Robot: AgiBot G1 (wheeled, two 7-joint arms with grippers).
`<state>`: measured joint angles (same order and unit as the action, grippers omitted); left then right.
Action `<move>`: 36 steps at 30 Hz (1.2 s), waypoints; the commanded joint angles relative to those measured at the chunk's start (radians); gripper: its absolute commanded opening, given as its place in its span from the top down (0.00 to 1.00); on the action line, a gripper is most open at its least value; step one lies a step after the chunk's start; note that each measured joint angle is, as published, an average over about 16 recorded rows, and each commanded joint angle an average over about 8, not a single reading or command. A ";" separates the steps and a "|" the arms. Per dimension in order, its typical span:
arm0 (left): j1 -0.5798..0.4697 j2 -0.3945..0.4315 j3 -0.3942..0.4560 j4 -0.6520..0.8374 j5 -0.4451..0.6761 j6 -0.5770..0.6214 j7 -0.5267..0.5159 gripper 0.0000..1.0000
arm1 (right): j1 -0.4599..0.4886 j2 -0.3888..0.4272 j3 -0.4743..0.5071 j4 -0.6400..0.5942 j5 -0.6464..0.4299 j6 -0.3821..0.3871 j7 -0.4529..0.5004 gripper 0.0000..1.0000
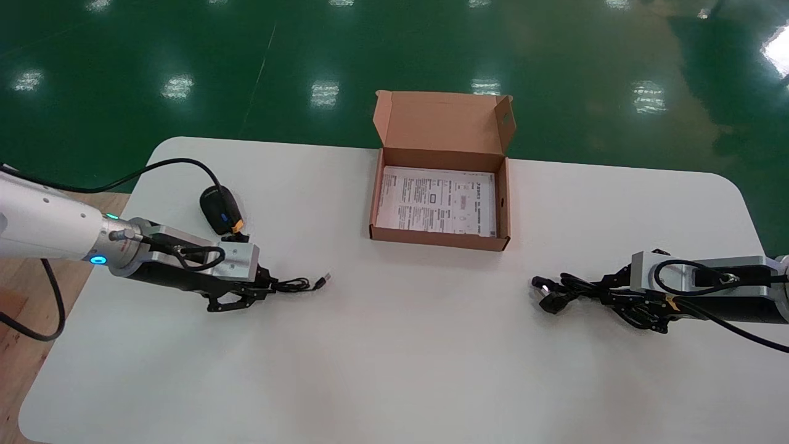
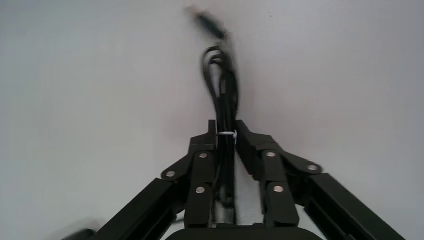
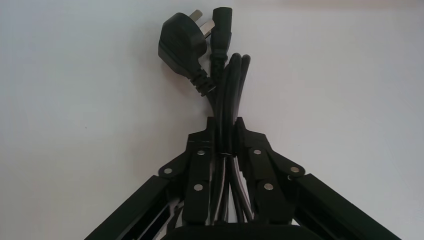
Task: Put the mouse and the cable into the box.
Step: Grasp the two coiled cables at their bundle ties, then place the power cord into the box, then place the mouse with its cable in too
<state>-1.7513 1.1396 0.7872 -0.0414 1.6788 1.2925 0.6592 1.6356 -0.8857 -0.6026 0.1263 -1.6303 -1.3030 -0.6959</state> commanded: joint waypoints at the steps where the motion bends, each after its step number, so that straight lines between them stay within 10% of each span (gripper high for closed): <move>1: 0.000 0.000 0.000 0.000 0.000 0.000 0.000 1.00 | 0.000 0.000 0.000 0.000 0.000 0.000 0.000 1.00; 14: -0.154 -0.072 -0.010 -0.054 -0.009 0.031 0.001 1.00 | 0.121 -0.024 0.022 0.074 0.022 0.043 -0.009 1.00; 36: -0.563 -0.020 -0.100 -0.172 -0.104 -0.084 -0.039 1.00 | 0.115 -0.440 0.062 0.001 0.074 0.454 -0.315 1.00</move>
<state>-2.3080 1.1181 0.6947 -0.2087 1.5855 1.2114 0.6184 1.7482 -1.3158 -0.5418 0.1379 -1.5569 -0.8519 -1.0020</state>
